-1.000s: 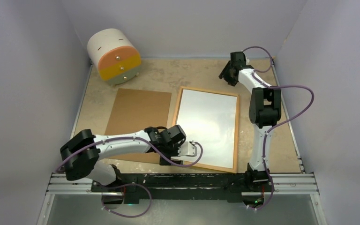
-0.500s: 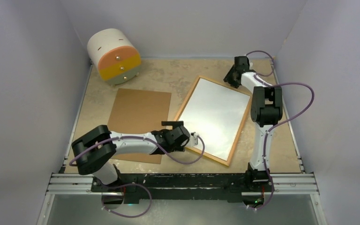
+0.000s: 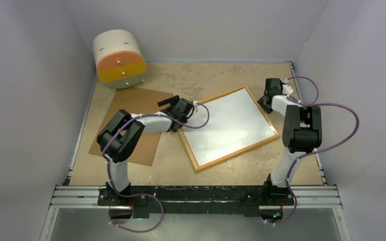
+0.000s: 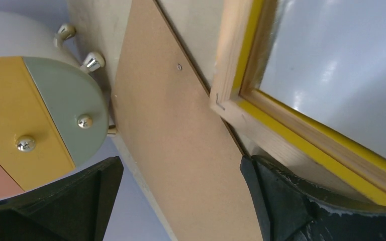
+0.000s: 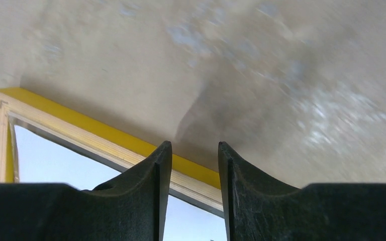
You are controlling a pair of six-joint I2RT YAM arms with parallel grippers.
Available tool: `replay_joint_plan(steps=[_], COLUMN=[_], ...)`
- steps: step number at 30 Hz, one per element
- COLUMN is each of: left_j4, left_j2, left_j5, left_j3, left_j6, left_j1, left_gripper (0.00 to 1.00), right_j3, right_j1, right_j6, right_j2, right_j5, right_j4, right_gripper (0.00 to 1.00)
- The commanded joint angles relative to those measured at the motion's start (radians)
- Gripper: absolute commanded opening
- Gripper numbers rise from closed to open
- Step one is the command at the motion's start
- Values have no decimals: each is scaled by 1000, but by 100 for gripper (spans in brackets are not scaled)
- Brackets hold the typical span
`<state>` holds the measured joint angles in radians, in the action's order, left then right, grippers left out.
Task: Put the photo into the frame
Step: Adjust the photo frame at the center of the board.
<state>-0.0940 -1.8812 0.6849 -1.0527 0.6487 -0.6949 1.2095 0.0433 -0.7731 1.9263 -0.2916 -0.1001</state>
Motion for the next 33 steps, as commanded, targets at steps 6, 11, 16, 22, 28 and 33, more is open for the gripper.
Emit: replay_joint_plan(steps=[6, 11, 16, 22, 28, 33], left_j4=[51, 1, -33, -123, -209, -237], left_j2=[-210, -239, -234, -198, -137, -115], left_j5=[-126, -189, -226, -301, -389, -430], left_j3=[-224, -298, -333, -392, -382, -354], left_j6=[-114, -156, -159, -180, -207, -228], left_j1=[91, 95, 108, 159, 203, 210], left_gripper=[100, 100, 100, 100, 100, 100], right_j3=[-420, -546, -609, -586, -555, -525], right_j1=[-46, -46, -46, -25, 77, 104], right_j6=[-107, -110, -89, -47, -2, 11], right_j2=[-242, -378, -488, -530, -556, -609], right_j5=[126, 121, 148, 94, 131, 206], right_j4=[-64, -82, -121, -179, -187, -209], right_gripper=[40, 40, 41, 49, 53, 50])
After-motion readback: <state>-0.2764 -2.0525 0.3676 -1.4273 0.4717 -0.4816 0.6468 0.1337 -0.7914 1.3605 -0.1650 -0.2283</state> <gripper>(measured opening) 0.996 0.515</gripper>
